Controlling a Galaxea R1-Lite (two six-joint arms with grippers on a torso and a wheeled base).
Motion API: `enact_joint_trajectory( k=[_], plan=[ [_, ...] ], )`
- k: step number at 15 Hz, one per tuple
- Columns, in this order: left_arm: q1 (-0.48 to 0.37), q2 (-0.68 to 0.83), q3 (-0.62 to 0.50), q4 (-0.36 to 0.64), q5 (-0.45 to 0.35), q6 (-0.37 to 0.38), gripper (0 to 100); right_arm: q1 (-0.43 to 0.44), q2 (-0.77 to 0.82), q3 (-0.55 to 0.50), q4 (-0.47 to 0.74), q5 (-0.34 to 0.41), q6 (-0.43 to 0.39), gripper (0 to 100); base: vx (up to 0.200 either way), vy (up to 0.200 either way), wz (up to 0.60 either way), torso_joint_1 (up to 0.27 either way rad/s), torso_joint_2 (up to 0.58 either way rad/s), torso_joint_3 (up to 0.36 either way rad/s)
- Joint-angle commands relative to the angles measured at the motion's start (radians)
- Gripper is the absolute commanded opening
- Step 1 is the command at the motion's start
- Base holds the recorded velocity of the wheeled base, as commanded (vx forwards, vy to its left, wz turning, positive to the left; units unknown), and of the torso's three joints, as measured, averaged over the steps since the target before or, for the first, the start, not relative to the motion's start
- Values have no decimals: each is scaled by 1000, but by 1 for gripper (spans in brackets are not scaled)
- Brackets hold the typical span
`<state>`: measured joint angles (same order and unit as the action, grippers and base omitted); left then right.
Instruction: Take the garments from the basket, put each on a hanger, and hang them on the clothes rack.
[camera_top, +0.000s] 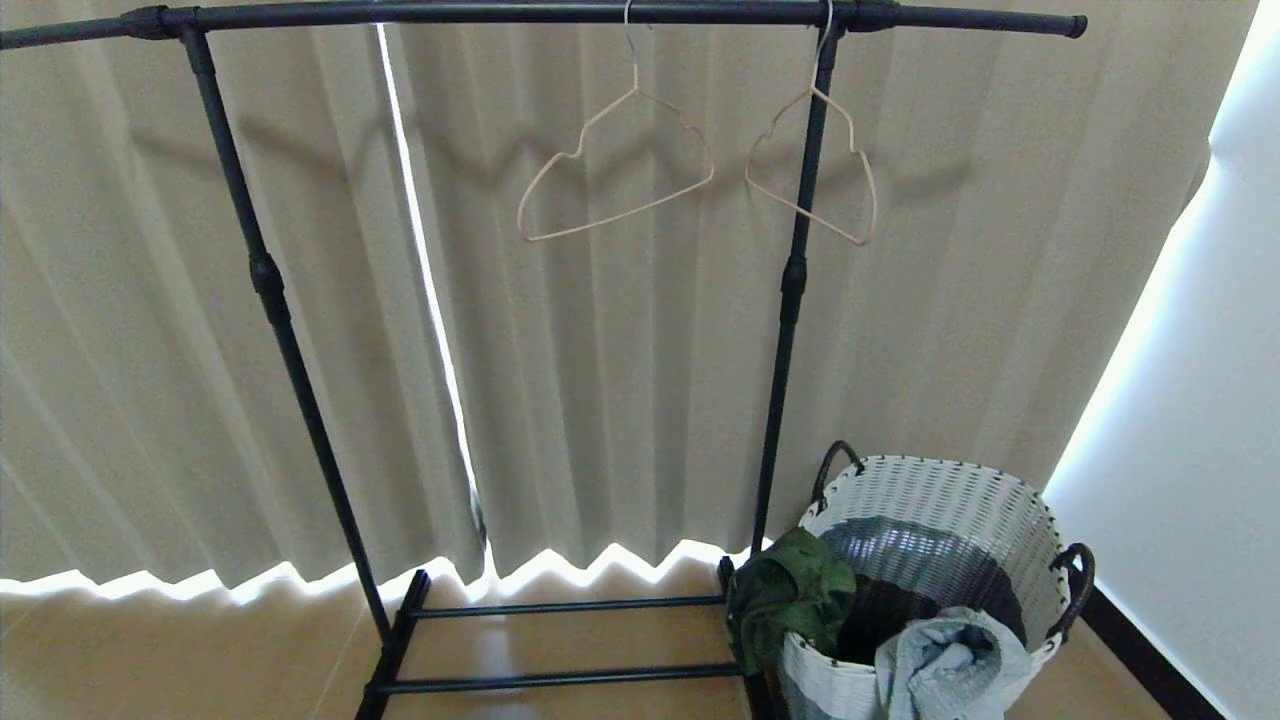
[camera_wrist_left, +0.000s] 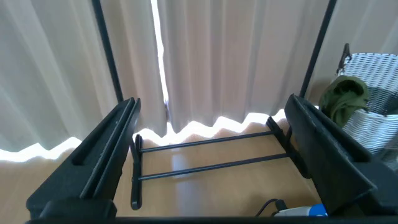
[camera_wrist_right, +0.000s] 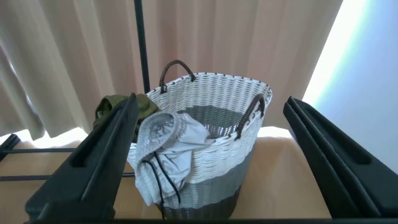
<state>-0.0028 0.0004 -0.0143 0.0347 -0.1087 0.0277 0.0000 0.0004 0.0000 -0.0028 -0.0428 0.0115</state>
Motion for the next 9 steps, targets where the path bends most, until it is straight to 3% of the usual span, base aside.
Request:
enact_joint_trajectory(
  k=[1,2,8,9],
  plan=[
    [1,1,2,-1,-2,6,100,2,0,0,0,0,1,100,0,0,0,0,0,0],
    [1,1,2,-2,0,8,100,2,0,0,0,0,1,100,0,0,0,0,0,0],
    [1,0,4,-2,1,8,100,2,0,0,1,1,-11,100,200,0,0,1,3,2],
    [1,0,4,-2,0,11,100,2,0,0,4,7,-13,100,0,0,0,0,0,0]
  ],
)
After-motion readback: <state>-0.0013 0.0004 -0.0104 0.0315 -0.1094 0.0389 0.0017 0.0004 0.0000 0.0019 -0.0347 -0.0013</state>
